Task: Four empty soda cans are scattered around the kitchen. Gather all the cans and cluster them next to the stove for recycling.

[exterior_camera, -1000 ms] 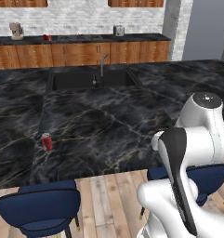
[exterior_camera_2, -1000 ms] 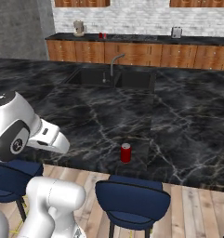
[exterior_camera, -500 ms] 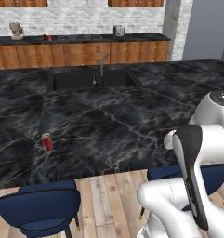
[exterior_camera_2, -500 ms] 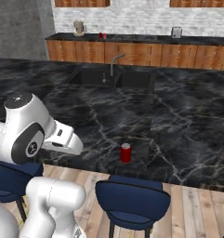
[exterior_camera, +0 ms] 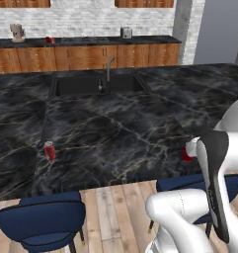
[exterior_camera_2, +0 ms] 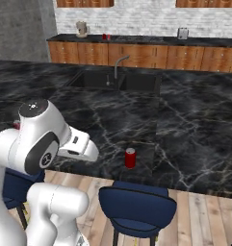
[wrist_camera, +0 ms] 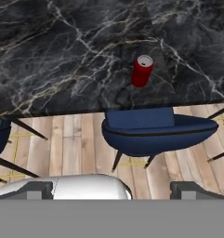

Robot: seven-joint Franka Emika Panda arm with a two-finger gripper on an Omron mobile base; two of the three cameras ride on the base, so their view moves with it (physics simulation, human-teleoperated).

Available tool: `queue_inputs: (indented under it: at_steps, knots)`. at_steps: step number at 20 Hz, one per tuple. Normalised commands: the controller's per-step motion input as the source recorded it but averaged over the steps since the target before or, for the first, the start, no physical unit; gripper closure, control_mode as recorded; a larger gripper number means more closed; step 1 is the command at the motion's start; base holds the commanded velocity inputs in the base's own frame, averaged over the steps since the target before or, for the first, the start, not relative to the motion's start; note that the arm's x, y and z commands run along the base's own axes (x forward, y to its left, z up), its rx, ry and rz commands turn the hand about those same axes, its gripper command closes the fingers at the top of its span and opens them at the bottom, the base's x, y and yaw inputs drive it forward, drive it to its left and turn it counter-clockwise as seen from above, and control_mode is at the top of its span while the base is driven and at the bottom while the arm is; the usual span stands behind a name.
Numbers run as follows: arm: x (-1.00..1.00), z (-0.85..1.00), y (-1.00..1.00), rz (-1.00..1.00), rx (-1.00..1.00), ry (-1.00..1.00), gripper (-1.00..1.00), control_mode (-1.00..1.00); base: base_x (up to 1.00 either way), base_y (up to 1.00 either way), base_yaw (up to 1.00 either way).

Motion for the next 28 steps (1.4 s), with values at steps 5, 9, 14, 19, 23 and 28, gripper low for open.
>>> queue_inputs:
  at_steps: [5,9,14,19,23,28]
  knots:
    - [0.00,0.00,-0.37,0.00,0.00,-0.02,-1.00,-1.00,0.00,0.00,0.00]
    - [0.05,0.00,-0.27,0.00,0.00,0.00,-1.00,-1.00,0.00,0.00,0.00]
    - [0.05,-0.05,-0.16,0.00,0.00,0.00,-1.00,-1.00,0.00,0.00,0.00]
    - [0.06,-0.14,-0.09,0.00,0.00,0.00,-1.00,-1.00,0.00,0.00,0.00]
    - [0.13,-0.07,-0.06,0.00,0.00,0.00,-1.00,-1.00,0.00,0.00,0.00]
    - [0.26,-0.01,-0.03,0.00,0.00,0.00,-1.00,-1.00,0.00,0.00,0.00]
